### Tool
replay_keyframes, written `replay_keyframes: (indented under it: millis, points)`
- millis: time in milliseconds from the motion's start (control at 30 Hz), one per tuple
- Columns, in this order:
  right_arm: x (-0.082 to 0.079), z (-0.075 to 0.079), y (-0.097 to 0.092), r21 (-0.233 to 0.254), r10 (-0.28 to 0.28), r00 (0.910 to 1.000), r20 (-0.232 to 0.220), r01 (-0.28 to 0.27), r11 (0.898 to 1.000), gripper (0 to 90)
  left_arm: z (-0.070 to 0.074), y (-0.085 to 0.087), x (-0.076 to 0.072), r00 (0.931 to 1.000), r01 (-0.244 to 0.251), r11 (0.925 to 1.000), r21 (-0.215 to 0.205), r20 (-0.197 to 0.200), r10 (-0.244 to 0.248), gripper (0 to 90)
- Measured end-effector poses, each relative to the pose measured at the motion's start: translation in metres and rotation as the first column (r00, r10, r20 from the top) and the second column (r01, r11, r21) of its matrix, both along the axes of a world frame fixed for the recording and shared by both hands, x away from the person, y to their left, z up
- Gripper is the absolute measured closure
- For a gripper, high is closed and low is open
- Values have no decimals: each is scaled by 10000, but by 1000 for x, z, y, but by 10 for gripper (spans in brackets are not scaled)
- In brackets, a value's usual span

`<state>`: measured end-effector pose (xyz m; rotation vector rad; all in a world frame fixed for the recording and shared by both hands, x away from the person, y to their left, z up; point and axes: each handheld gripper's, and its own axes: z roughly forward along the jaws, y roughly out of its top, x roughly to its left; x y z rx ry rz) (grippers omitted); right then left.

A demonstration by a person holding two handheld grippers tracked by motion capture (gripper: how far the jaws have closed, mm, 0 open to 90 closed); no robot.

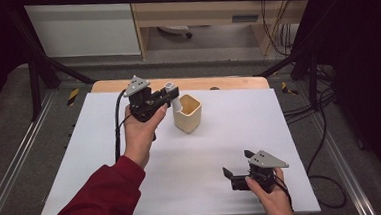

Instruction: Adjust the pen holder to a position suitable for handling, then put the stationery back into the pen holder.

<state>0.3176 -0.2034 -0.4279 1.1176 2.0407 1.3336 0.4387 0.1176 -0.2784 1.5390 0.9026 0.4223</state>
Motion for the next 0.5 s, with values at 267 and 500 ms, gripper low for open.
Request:
replay_keyframes:
  millis: [267,500]
  points:
    - [0,1,1,-17,26,10000,-1,-26,10000,30,4,-5,4,9999,-55,9999,93,86,54,711]
    - [0,0,1,-10,5,10000,21,-5,10000,30,8,-10,11,9997,-92,9990,448,232,82,711]
